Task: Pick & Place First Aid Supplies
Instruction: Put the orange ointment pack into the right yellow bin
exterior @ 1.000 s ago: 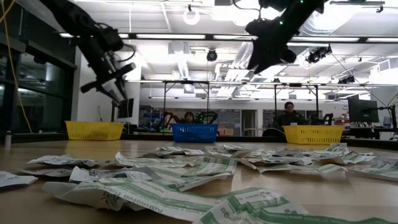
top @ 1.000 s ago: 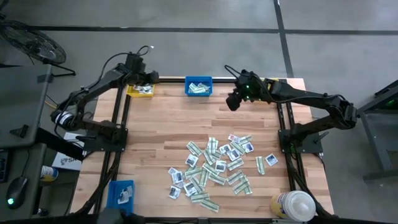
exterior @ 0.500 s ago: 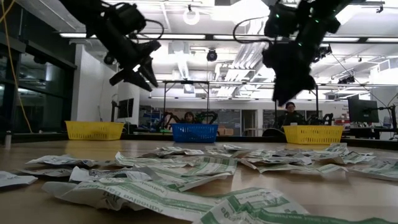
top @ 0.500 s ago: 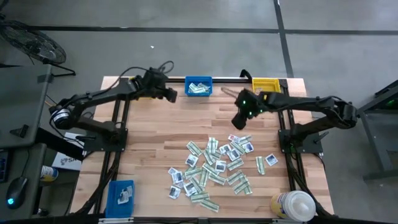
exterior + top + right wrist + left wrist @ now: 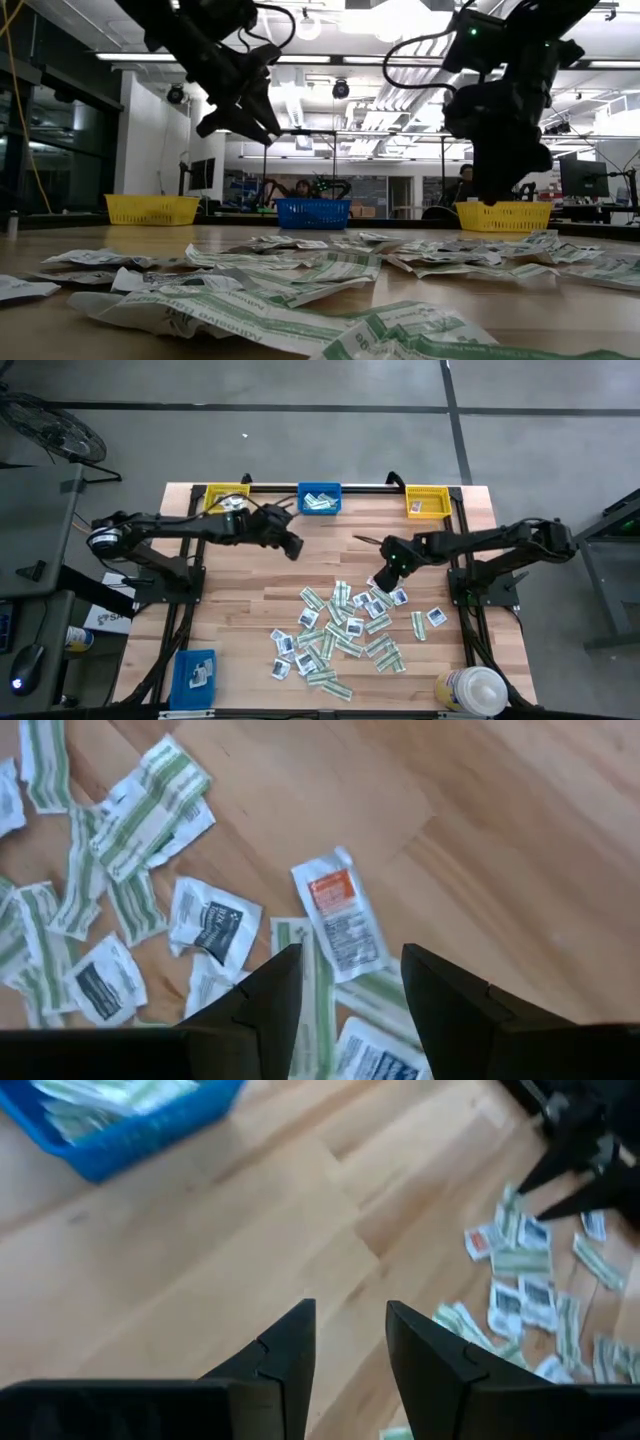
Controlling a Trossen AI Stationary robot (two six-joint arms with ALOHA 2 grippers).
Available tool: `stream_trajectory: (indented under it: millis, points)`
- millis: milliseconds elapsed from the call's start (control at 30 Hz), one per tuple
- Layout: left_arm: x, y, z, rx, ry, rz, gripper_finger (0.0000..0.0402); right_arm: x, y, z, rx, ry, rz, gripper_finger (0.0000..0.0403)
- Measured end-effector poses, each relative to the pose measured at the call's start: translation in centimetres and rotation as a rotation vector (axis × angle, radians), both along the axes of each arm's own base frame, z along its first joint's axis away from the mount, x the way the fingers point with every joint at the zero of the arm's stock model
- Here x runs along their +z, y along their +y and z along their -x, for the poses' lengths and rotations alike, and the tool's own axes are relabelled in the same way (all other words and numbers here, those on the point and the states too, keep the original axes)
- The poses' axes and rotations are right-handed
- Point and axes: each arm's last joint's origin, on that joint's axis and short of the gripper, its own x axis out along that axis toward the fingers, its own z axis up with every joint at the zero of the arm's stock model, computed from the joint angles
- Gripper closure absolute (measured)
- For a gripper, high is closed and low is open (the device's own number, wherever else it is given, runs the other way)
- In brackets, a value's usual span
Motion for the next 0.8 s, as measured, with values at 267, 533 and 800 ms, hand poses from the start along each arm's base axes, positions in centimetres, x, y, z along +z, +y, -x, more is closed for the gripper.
stream_trajectory:
  millis: [267,533,800]
  points:
    - [-1.1,-2.1,-1.0,-0.116,0.043,0.007,0.0278,0.0,1.3,-0.2,-0.197,-0.001,-0.033,0.0238]
    - [-1.1,-2.7,-1.1,-0.171,0.056,-0.028,0.0278,0.0,2.7,-0.2,-0.388,-0.01,-0.059,0.0238]
    - [-1.1,-2.7,-1.1,-0.21,0.064,-0.04,0.0278,-0.1,3.4,-0.2,-0.34,-0.023,0.053,0.0238]
